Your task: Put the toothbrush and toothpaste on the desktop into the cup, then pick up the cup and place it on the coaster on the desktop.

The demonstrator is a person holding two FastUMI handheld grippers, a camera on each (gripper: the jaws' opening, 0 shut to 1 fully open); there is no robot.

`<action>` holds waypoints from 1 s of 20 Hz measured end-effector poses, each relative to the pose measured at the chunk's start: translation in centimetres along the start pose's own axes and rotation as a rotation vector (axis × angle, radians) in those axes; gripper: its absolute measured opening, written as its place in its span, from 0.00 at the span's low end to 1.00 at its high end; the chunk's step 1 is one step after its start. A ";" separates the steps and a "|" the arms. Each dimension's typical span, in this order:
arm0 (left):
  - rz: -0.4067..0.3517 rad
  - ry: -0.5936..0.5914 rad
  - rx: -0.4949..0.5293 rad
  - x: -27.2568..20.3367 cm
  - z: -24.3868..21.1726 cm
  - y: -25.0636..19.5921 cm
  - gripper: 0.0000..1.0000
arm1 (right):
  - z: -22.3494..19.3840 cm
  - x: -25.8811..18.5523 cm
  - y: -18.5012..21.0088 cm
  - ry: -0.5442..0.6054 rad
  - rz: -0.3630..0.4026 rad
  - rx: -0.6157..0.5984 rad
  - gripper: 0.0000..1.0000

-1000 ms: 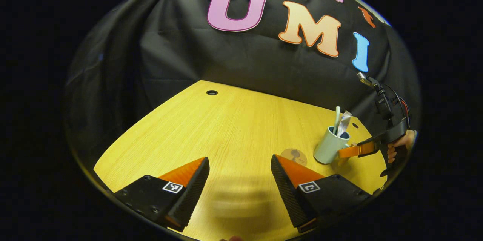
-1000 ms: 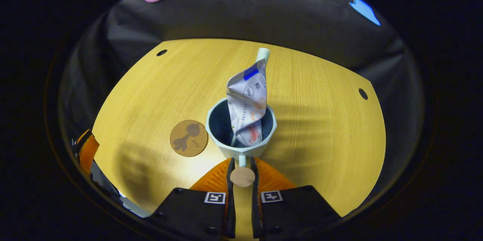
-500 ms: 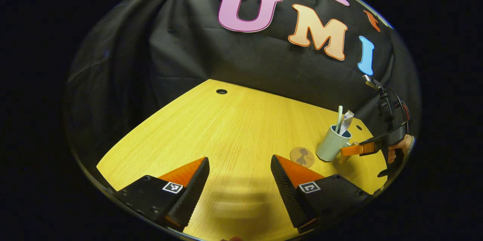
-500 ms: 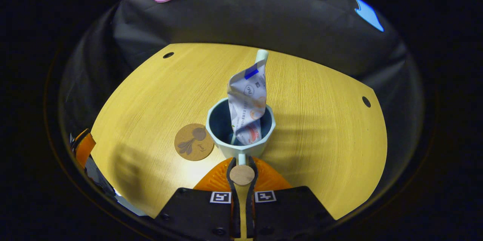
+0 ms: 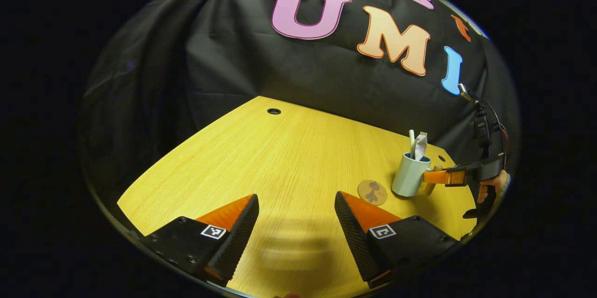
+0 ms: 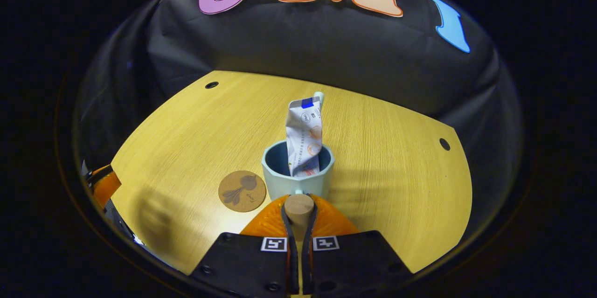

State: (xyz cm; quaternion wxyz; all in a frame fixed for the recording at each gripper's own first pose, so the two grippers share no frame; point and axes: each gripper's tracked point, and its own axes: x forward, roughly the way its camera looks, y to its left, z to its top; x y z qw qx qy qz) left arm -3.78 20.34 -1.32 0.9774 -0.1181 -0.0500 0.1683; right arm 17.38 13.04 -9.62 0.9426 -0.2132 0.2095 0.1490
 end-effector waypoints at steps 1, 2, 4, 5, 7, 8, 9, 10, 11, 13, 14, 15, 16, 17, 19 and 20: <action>-0.001 0.003 0.001 -0.1 -0.1 0.0 0.95 | 0.1 0.1 0.0 0.001 0.002 0.007 0.06; -0.003 0.006 0.002 -0.1 -0.2 -0.1 0.95 | 0.0 0.0 -0.1 0.009 0.007 0.009 0.06; -0.008 0.012 0.001 -0.1 -0.4 -0.2 0.95 | 0.2 0.2 -0.2 0.024 0.015 0.011 0.06; -0.011 0.013 0.000 -0.1 -0.5 -0.3 0.95 | 0.1 0.4 -0.1 0.032 0.018 0.012 0.06; -0.015 0.014 0.000 -0.1 -0.6 -0.3 0.95 | 0.0 0.6 -0.1 0.041 0.019 0.006 0.06; -0.017 0.017 -0.001 -0.1 -0.7 -0.4 0.95 | -0.1 0.5 0.0 0.043 0.017 -0.001 0.06; -0.019 0.019 -0.001 -0.1 -0.7 -0.4 0.95 | -0.1 0.6 0.0 0.041 0.015 -0.012 0.03; -0.021 0.019 -0.001 0.0 -0.7 -0.5 0.95 | -0.2 0.5 0.1 0.047 0.012 -0.024 0.06; -0.023 0.018 0.000 0.0 -0.6 -0.5 0.95 | -0.3 0.5 0.1 0.056 0.011 -0.031 0.07; -0.027 0.017 0.003 -0.1 -0.7 -0.6 0.95 | -0.3 0.8 0.1 0.073 0.008 -0.029 0.10; -0.028 0.017 0.005 -0.1 -0.7 -0.6 0.95 | -0.4 0.9 0.0 0.085 0.008 -0.025 0.10; -0.029 0.019 0.007 0.0 -0.8 -0.7 0.95 | -0.4 1.0 0.0 0.095 0.006 -0.022 0.13; -0.029 0.021 0.008 0.0 -0.9 -0.7 0.95 | -0.3 1.1 -0.1 0.103 0.006 -0.018 0.16; -0.029 0.027 0.009 0.0 -1.0 -0.6 0.95 | -0.5 1.2 0.0 0.122 0.004 -0.015 0.16; -0.032 0.030 0.007 -0.2 -1.1 -0.5 0.95 | -0.6 1.4 0.0 0.146 0.002 -0.004 0.17; -0.031 0.030 0.006 -0.2 -1.1 -0.5 0.95 | -0.7 1.5 0.0 0.158 0.005 0.002 0.23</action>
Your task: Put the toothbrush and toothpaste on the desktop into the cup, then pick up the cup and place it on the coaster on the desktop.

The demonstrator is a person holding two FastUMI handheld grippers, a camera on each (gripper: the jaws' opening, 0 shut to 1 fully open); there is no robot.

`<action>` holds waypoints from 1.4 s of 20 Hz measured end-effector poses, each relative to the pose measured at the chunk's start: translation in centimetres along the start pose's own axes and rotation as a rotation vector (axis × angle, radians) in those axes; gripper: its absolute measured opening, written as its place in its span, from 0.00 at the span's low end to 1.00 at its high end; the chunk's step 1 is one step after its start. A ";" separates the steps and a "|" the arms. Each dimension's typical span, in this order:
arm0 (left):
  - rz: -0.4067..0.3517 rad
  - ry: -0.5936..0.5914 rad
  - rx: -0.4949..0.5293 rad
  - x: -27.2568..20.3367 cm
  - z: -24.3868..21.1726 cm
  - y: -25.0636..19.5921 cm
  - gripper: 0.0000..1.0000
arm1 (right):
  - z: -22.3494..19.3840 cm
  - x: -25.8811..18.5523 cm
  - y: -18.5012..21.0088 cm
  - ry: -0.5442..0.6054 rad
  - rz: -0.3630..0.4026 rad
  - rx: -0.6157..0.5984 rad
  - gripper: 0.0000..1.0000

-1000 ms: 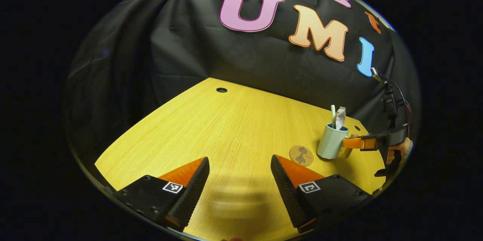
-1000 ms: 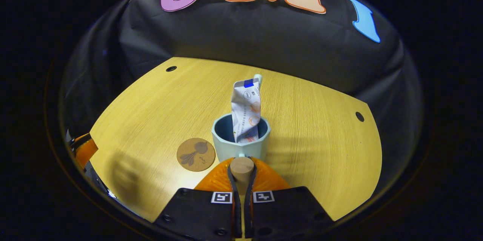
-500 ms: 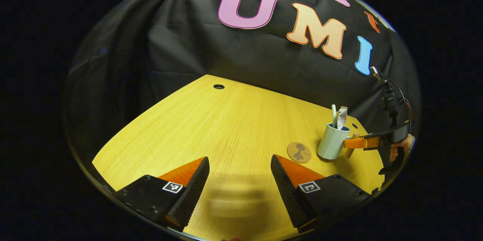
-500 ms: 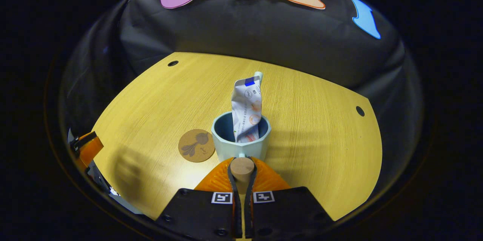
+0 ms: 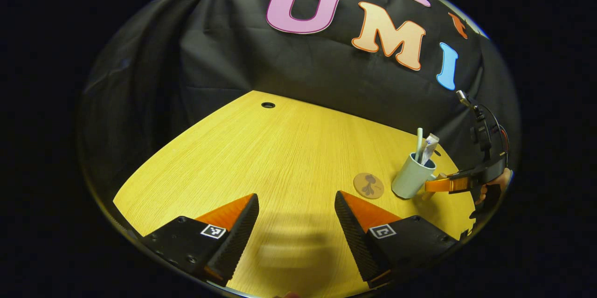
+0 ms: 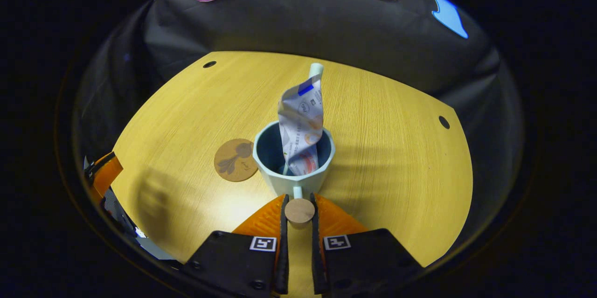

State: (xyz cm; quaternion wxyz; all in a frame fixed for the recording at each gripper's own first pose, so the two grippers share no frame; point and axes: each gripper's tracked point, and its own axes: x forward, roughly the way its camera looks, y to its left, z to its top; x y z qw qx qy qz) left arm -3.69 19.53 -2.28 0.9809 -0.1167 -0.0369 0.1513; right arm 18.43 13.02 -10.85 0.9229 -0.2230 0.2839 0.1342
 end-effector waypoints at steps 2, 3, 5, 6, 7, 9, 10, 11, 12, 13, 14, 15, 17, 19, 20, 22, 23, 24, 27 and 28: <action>-0.001 0.008 -0.003 -0.1 -0.3 0.0 0.95 | 0.1 0.1 0.0 0.018 0.007 0.012 0.23; -0.001 0.016 -0.007 0.0 -0.6 0.1 0.95 | 0.1 -0.1 0.1 0.027 0.008 0.020 0.23; 0.002 0.024 -0.015 -0.2 -0.9 0.2 0.95 | 0.7 -0.1 0.2 0.040 0.017 0.027 0.25; 0.003 0.022 -0.018 -0.2 -0.9 0.2 0.95 | 1.3 0.2 0.1 0.036 0.020 0.030 0.29; 0.004 0.022 -0.021 -0.3 -0.9 0.2 0.95 | 1.9 -0.1 -0.2 0.030 0.018 0.031 0.31; 0.007 0.025 -0.023 -0.5 -1.1 0.4 0.95 | 2.1 -0.1 -0.4 0.046 0.024 0.034 0.30; 0.008 0.026 -0.024 -0.5 -1.1 0.4 0.95 | 2.0 -0.1 -0.7 0.058 0.021 0.030 0.33; 0.009 0.029 -0.025 -0.5 -1.3 0.5 0.95 | 1.5 0.3 -0.5 0.071 0.020 0.028 0.33; 0.011 0.031 -0.025 -0.5 -1.3 0.6 0.95 | 1.2 0.6 -0.5 0.083 0.020 0.025 0.33; 0.014 0.032 -0.026 -0.5 -1.3 0.6 0.95 | 0.8 1.1 -0.3 0.098 0.021 0.024 0.33; 0.015 0.033 -0.028 -0.5 -1.3 0.7 0.95 | 0.5 1.3 -0.1 0.112 0.022 0.029 0.33; 0.016 0.033 -0.028 -0.5 -1.3 0.7 0.95 | 0.2 2.0 0.1 0.127 0.024 0.030 0.32; 0.019 0.037 -0.030 -0.5 -1.5 0.8 0.95 | 0.0 2.1 0.1 0.136 0.024 0.030 0.29; 0.017 0.048 -0.038 -0.4 -1.8 0.7 0.95 | 0.1 2.0 0.1 0.143 0.014 0.042 0.27; 0.014 0.052 -0.040 -0.4 -1.9 0.7 0.95 | 0.1 2.0 0.1 0.145 0.014 0.041 0.23; 0.009 0.055 -0.040 -0.3 -1.9 0.5 0.95 | 0.2 1.8 0.2 0.132 0.014 0.019 0.19; 0.007 0.055 -0.037 -0.2 -1.8 0.4 0.95 | 0.1 2.1 0.1 0.123 0.012 -0.001 0.17; 0.005 0.056 -0.031 -0.2 -1.9 0.3 0.95 | 0.2 2.1 0.0 0.109 0.011 -0.018 0.15; -0.004 0.057 -0.012 -0.1 -1.8 0.1 0.95 | 0.1 2.0 0.1 0.075 0.007 -0.046 0.11; -0.006 0.055 -0.010 -0.1 -1.7 0.0 0.95 | 0.1 1.9 0.1 0.066 0.007 -0.055 0.11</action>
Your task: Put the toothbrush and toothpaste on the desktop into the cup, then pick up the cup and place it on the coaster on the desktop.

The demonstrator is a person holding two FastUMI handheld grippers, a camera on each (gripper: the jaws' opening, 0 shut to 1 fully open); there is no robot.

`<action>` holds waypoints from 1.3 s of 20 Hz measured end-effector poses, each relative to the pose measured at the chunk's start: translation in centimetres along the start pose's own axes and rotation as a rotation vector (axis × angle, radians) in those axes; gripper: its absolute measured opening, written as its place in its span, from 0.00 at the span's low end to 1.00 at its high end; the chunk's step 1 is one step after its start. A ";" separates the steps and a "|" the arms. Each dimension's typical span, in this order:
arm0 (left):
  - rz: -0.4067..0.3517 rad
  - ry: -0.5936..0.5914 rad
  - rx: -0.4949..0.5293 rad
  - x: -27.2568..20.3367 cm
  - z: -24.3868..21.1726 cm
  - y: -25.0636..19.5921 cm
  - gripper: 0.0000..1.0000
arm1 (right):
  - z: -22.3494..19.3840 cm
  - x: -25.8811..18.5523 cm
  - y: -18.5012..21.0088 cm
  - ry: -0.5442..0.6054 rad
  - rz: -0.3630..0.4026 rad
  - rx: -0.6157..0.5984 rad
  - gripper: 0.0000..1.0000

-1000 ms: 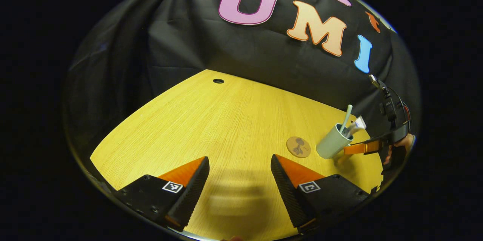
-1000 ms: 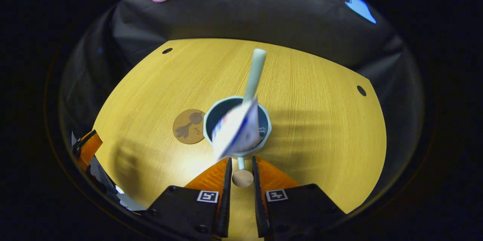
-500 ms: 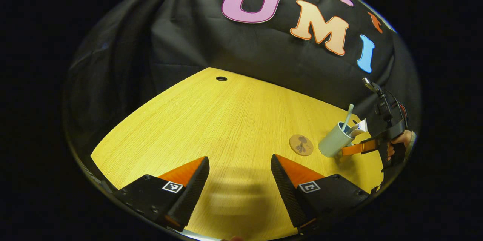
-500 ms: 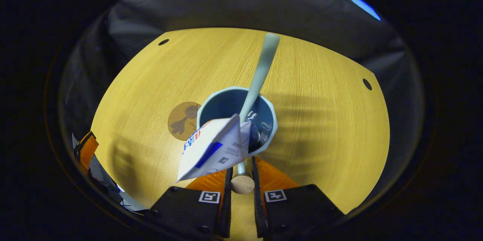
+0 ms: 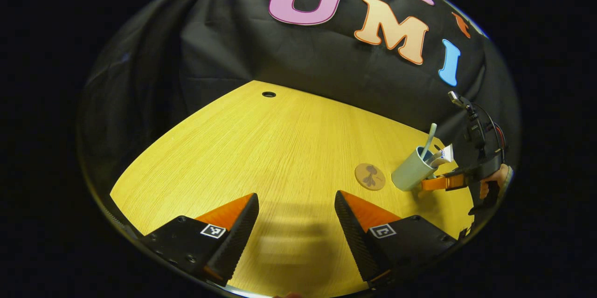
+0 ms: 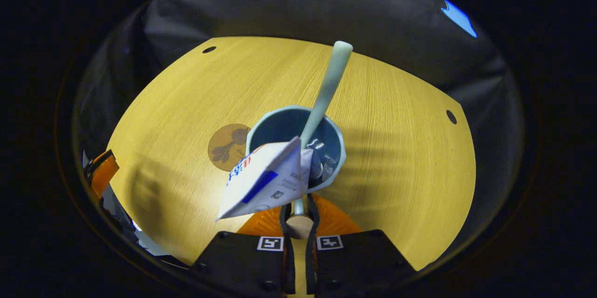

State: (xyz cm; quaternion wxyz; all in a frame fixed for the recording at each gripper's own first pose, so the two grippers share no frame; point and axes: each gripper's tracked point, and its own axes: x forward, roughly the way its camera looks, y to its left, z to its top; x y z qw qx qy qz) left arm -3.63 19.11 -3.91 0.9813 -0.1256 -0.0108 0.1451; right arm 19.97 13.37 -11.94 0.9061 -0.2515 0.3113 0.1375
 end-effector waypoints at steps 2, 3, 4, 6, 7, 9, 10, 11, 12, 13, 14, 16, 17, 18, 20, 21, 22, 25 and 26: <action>-0.002 -0.004 0.003 -0.1 0.0 0.0 0.95 | 0.1 -0.2 0.0 -0.026 -0.018 -0.039 0.09; -0.002 -0.004 0.004 0.0 0.0 0.0 0.95 | 0.2 -0.5 0.3 -0.040 -0.026 -0.054 0.11; -0.004 -0.001 0.006 -0.1 0.0 0.0 0.95 | 0.5 -0.6 0.4 -0.051 -0.023 -0.053 0.11; -0.003 0.001 0.007 0.0 -0.1 0.1 0.95 | 0.7 -0.8 0.4 -0.059 0.005 -0.031 0.11; -0.001 0.002 0.008 -0.1 -0.1 0.1 0.95 | 0.6 -0.6 0.5 -0.065 0.016 -0.024 0.11; -0.006 -0.008 0.007 -0.1 0.0 0.0 0.95 | 0.8 -0.6 0.5 -0.076 0.026 -0.046 0.11; -0.010 -0.010 0.003 -0.1 0.1 0.0 0.95 | 0.9 -0.5 0.5 -0.085 0.033 -0.057 0.11; -0.012 -0.007 -0.001 -0.1 -0.1 0.1 0.95 | 0.6 -0.3 0.6 -0.090 0.047 -0.057 0.11; -0.010 -0.006 -0.001 -0.1 -0.2 0.2 0.95 | 0.6 -0.1 0.7 -0.093 0.065 -0.050 0.11; -0.007 -0.008 -0.001 -0.1 -0.2 0.2 0.95 | 0.5 -0.1 0.7 -0.092 0.080 -0.045 0.11; -0.005 -0.010 -0.003 0.0 -0.2 0.3 0.95 | 0.4 0.0 0.7 -0.095 0.087 -0.043 0.11; -0.001 -0.010 -0.011 0.0 -0.4 0.5 0.95 | 0.5 0.0 0.6 -0.101 0.091 -0.053 0.11; 0.002 -0.008 -0.015 -0.1 -0.5 0.8 0.95 | 0.5 0.0 0.6 -0.101 0.096 -0.058 0.11; 0.006 -0.005 -0.019 -0.3 -0.5 1.1 0.95 | 0.4 0.0 0.6 -0.098 0.103 -0.061 0.11; 0.014 -0.004 -0.024 -0.9 -1.0 1.8 0.95 | 0.4 0.0 0.6 -0.087 0.110 -0.071 0.11; 0.019 -0.003 -0.025 -1.0 -1.0 2.0 0.95 | 0.4 0.0 0.5 -0.081 0.108 -0.081 0.11; 0.023 -0.003 -0.027 -1.0 -0.9 2.2 0.95 | 0.4 -0.1 0.4 -0.078 0.105 -0.091 0.11; 0.037 -0.004 -0.030 -0.8 -0.9 2.9 0.95 | 0.6 -0.3 0.4 -0.069 0.114 -0.102 0.11; 0.039 -0.002 -0.030 -0.8 -0.9 3.0 0.95 | 0.6 -0.3 0.5 -0.067 0.117 -0.101 0.11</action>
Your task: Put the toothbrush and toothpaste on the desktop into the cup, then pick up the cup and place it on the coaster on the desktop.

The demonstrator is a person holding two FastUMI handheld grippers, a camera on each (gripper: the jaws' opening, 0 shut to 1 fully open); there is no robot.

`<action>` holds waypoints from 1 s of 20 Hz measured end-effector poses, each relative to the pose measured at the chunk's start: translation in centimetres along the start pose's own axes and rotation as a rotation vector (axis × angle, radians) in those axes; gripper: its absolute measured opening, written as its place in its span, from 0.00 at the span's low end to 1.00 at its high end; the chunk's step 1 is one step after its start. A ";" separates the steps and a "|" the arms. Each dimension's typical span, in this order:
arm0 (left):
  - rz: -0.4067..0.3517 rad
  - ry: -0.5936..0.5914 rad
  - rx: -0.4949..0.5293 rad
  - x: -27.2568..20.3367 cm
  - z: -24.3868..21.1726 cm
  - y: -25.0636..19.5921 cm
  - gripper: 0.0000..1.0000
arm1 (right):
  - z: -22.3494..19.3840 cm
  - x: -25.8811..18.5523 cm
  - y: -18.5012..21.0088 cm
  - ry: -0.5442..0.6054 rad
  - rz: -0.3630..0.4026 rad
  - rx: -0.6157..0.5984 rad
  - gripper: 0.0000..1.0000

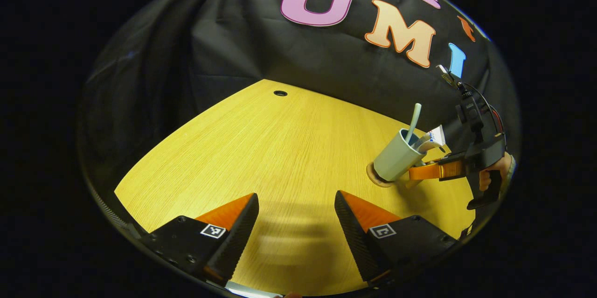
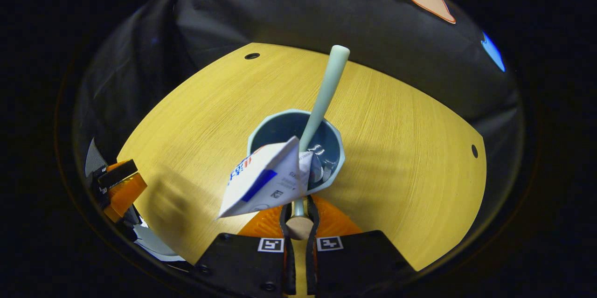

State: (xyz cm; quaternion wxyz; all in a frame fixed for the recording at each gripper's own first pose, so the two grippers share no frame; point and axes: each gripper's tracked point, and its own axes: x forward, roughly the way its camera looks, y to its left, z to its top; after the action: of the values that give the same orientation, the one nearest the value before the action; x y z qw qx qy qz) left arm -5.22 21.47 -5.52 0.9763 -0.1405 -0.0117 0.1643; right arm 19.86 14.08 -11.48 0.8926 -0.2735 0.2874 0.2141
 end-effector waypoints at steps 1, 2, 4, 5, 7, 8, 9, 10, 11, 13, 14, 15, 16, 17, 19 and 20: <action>0.002 0.002 0.001 0.1 0.0 0.2 0.95 | 0.1 0.0 0.0 -0.001 0.002 -0.003 0.11; 0.005 0.005 0.002 0.0 0.0 0.3 0.95 | 0.0 0.1 -0.1 -0.002 0.001 -0.008 0.11; 0.009 0.005 0.005 -0.1 -0.1 0.5 0.95 | -0.4 0.1 -0.2 0.018 -0.017 -0.016 0.08; 0.011 0.005 0.006 -0.2 0.1 0.6 0.95 | -0.5 0.0 -0.2 0.034 -0.023 -0.012 0.11; 0.012 0.004 0.008 -0.3 0.3 0.6 0.95 | -0.1 -0.5 -0.1 0.050 -0.027 -0.006 0.11; 0.011 0.005 0.006 -0.2 0.3 0.6 0.95 | -0.1 -0.5 0.0 0.050 -0.028 -0.001 0.11; 0.007 0.008 0.004 -0.2 0.1 0.6 0.95 | -0.1 -0.5 0.0 0.052 -0.027 0.008 0.11; 0.003 0.010 0.002 -0.3 0.1 0.5 0.95 | -0.2 -0.5 0.0 0.053 -0.028 0.012 0.11; -0.002 0.012 0.002 -0.2 0.0 0.4 0.95 | -0.5 -0.5 -0.1 0.042 -0.034 0.012 0.12; -0.011 0.013 0.010 -0.2 0.0 0.2 0.95 | -0.3 -1.3 0.2 0.004 -0.039 0.004 0.25; -0.016 0.012 0.017 -0.1 0.0 -0.2 0.95 | -0.2 -1.5 -0.1 -0.014 -0.041 0.003 0.31; -0.022 0.011 0.026 0.0 0.1 -0.7 0.95 | -0.2 -2.2 -0.3 -0.027 -0.043 0.003 0.36; -0.028 0.011 0.035 -0.1 0.1 -1.0 0.95 | -0.2 -2.7 -0.5 -0.050 -0.046 0.011 0.68; -0.035 0.013 0.043 0.1 0.2 -1.3 0.95 | -0.2 -3.4 -0.9 -0.075 -0.053 0.023 0.77; -0.049 0.013 0.053 0.2 0.4 -2.2 0.95 | 0.1 -5.0 -1.4 -0.148 -0.035 0.066 0.88; -0.058 0.011 0.056 0.1 0.5 -2.8 0.95 | 0.3 -6.0 -1.6 -0.192 -0.018 0.090 0.88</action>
State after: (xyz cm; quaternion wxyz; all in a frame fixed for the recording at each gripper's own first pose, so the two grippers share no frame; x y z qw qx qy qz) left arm -4.31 19.12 -4.23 0.9842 -0.1136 -0.0057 0.1354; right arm 16.35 11.71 -6.95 0.9293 -0.2140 0.2073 0.2182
